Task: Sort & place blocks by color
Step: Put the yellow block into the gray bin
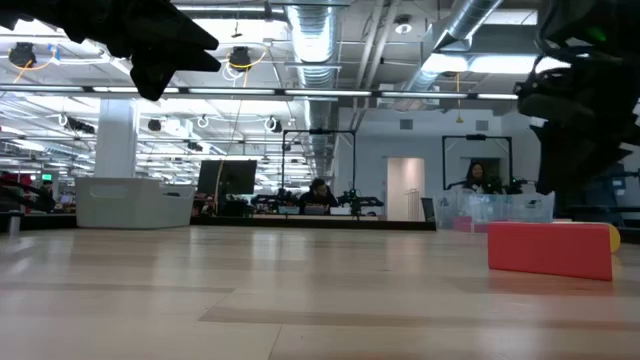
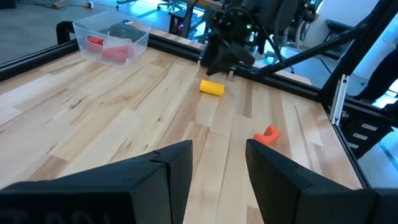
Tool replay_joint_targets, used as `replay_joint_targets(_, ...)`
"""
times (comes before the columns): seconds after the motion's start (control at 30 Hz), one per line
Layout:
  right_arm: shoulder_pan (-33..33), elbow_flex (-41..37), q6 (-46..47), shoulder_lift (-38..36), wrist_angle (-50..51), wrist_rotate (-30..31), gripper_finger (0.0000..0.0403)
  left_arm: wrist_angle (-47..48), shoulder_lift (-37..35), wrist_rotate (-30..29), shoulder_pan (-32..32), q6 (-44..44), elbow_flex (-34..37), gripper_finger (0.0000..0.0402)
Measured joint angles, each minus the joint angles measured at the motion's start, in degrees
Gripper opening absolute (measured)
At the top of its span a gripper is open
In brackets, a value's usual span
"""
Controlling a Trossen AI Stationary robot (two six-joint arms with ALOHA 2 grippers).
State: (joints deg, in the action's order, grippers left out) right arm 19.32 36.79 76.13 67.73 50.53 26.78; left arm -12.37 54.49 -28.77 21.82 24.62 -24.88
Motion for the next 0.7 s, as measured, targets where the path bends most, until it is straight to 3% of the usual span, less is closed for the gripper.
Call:
replay_joint_targets(0.3,0.0,-2.0,7.0,-1.1,5.6,-5.8,0.0259,-0.3,0.0,-0.1,0.0,0.0,0.0,0.0135)
replay_joint_targets(0.7,0.0,-2.0,5.5,5.3,-2.8,-9.0,0.0259,-0.6,0.0,-0.1,0.0,0.0,0.0,0.0135)
